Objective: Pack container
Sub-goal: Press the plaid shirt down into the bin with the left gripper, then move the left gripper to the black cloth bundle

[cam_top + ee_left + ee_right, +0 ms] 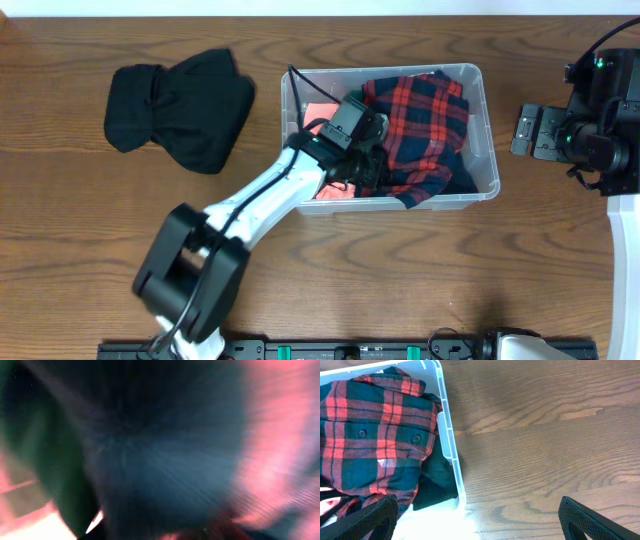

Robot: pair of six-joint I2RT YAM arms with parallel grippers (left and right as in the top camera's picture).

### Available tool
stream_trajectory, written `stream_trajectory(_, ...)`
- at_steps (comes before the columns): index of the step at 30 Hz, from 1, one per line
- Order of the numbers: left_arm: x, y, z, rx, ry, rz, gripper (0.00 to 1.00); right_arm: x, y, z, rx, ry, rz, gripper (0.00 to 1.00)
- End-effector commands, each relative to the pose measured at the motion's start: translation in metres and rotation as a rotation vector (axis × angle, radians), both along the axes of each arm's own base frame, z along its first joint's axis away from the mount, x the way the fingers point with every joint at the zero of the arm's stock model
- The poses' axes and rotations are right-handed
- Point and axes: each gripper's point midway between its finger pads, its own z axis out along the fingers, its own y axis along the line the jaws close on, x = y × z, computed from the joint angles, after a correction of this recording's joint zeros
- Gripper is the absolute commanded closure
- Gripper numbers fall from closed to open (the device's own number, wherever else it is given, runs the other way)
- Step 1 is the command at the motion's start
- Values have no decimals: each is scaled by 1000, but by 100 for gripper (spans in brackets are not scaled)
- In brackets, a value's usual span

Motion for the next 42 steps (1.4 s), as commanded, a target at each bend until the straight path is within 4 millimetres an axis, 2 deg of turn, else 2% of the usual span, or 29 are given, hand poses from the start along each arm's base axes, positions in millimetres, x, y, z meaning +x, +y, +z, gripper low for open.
stream_trajectory(1, 8, 6, 95, -105, -223, 12, 54, 0, -4, -4, -2, 10, -21, 1)
stream_trajectory(5, 8, 17, 151, -160, -365, 53, 51, 1, -4, -3, -2, 8, -22, 1)
stream_trajectory(7, 5, 15, 160, -187, -377, 43, 50, 1, -4, -4, -2, 8, -22, 1)
stream_trajectory(9, 0, 9, 157, -204, -349, 27, 51, 1, -4, -4, -2, 9, -22, 1)
stream_trajectory(12, -8, -8, 136, -198, -286, -18, 51, 1, -4, -4, -2, 9, -22, 1)
stream_trajectory(14, -14, -21, 113, -176, -234, -44, 51, 1, -4, -4, -2, 10, -22, 1)
stream_trajectory(20, -45, -63, 25, -101, -36, -160, 51, 1, -4, -4, -2, 10, -22, 1)
stream_trajectory(23, -56, -69, -20, -34, 41, -181, 50, 1, -4, -4, -1, 10, -22, 1)
stream_trajectory(25, -57, -67, -42, 1, 81, -178, 50, 0, -4, -4, -1, 11, -21, 1)
stream_trajectory(27, -52, -61, -46, 9, 89, -163, 50, 0, -3, -4, -1, 13, -21, 1)
stream_trajectory(29, -42, -53, -38, 0, 73, -144, 50, 0, -3, -4, -1, 14, -21, 1)
stream_trajectory(32, -22, -37, -6, -39, 25, -92, 49, 0, -4, -4, -1, 13, -21, 1)
stream_trajectory(34, -9, -25, 28, -83, -38, -58, 49, 0, -4, -4, -2, 12, -21, 1)
stream_trajectory(37, 9, 3, 90, -150, -171, -5, 44, 0, -4, -4, -2, 12, -21, 1)
stream_trajectory(39, 19, 34, 132, -169, -274, 59, 38, 0, -4, -4, -3, 13, -18, 1)
stream_trajectory(41, 32, 82, 166, -137, -367, 196, 33, 0, -4, -4, -3, 12, -18, 1)
stream_trajectory(42, 35, 103, 175, -119, -390, 252, 30, 0, -4, -4, -4, 13, -19, 1)
